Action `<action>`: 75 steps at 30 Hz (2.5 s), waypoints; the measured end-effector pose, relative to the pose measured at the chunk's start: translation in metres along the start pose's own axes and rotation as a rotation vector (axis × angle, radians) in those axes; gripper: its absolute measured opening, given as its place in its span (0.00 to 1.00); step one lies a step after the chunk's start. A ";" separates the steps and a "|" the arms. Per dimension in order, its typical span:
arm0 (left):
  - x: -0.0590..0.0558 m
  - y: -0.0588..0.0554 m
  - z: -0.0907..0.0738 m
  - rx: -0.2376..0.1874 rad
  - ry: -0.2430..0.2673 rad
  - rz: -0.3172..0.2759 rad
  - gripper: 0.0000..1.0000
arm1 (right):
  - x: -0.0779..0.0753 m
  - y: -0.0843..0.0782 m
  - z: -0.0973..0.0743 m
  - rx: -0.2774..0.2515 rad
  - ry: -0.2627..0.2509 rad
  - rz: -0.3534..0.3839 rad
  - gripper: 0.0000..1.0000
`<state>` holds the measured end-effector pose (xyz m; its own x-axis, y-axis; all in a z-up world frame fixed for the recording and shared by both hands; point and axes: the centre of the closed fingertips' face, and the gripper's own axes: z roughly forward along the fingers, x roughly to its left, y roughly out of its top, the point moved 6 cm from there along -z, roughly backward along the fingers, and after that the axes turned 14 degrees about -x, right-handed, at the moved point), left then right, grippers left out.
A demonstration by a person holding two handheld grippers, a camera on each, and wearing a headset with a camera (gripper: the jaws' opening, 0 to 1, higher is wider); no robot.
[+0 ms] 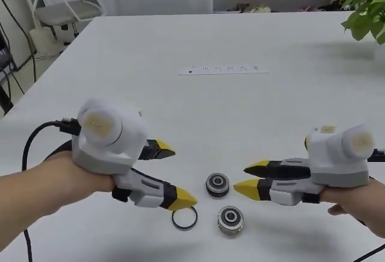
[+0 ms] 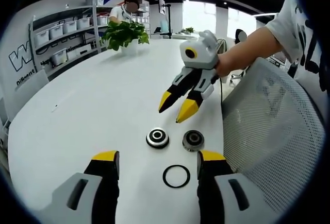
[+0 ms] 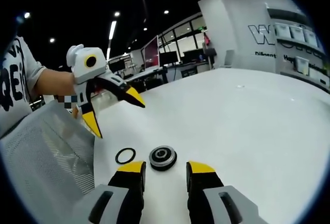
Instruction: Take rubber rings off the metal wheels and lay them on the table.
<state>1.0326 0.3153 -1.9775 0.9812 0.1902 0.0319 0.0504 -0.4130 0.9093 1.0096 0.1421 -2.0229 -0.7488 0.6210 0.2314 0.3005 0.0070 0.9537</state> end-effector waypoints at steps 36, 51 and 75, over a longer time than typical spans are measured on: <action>-0.001 -0.015 0.043 0.011 -0.046 -0.127 0.41 | -0.001 -0.015 0.004 0.038 0.005 0.014 0.27; -0.002 -0.018 0.057 0.018 -0.061 -0.139 0.34 | -0.001 -0.017 0.003 0.046 0.003 0.022 0.27; 0.001 -0.017 0.071 0.025 -0.070 -0.101 0.17 | 0.001 -0.018 0.004 0.048 0.003 0.026 0.26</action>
<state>1.0457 0.2588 -2.0223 0.9814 0.1700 -0.0889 0.1534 -0.4173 0.8957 1.0062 0.1453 -2.0403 -0.7422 0.6192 0.2565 0.3477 0.0286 0.9372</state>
